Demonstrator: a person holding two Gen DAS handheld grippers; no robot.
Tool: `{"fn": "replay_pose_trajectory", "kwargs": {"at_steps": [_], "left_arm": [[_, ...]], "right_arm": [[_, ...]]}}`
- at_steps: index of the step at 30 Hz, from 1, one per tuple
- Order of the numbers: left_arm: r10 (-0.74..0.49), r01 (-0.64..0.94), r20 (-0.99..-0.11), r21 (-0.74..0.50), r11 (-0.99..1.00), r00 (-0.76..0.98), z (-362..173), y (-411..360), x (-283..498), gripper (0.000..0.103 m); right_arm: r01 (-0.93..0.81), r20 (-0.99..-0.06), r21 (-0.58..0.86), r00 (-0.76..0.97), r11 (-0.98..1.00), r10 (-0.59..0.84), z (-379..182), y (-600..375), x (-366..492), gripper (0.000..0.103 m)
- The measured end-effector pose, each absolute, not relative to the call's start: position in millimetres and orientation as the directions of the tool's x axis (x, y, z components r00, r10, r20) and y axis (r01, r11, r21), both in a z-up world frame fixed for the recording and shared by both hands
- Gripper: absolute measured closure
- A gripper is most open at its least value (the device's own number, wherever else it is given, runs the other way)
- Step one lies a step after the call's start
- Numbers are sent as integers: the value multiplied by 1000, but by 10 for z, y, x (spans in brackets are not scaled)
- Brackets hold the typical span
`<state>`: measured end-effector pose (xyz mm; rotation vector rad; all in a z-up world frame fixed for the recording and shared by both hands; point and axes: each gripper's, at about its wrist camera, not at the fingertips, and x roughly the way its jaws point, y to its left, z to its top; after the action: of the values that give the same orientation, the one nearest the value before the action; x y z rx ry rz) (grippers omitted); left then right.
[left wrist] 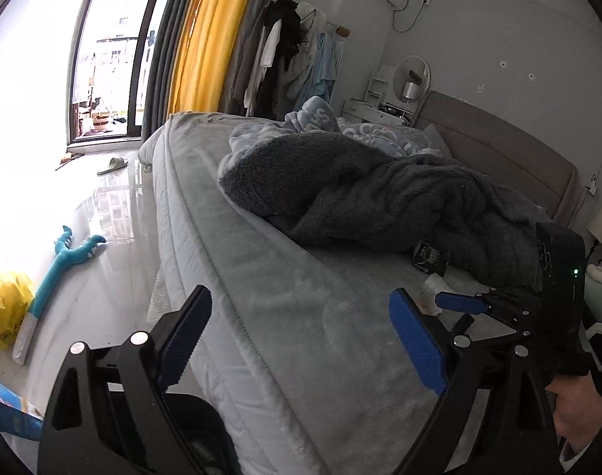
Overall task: Collect trash
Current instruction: 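Move both tools back over the bed toward the black piece and tape core, then close the right gripper on the second black curved plastic piece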
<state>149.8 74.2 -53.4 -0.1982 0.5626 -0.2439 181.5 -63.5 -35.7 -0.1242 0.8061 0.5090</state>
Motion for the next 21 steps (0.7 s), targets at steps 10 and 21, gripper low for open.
{"fn": "replay_pose_trajectory", "kwargs": {"at_steps": [10, 21], "left_arm": [[-310, 223, -502, -227, 948, 807, -539, 331, 1530, 10], [-366, 288, -518, -226, 930, 773, -609, -73, 1619, 9]], "right_arm": [[-389, -709, 96, 619, 916, 337, -386, -1207, 1884, 27], [-335, -761, 81, 588, 939, 275, -633, -1601, 1923, 26]]}}
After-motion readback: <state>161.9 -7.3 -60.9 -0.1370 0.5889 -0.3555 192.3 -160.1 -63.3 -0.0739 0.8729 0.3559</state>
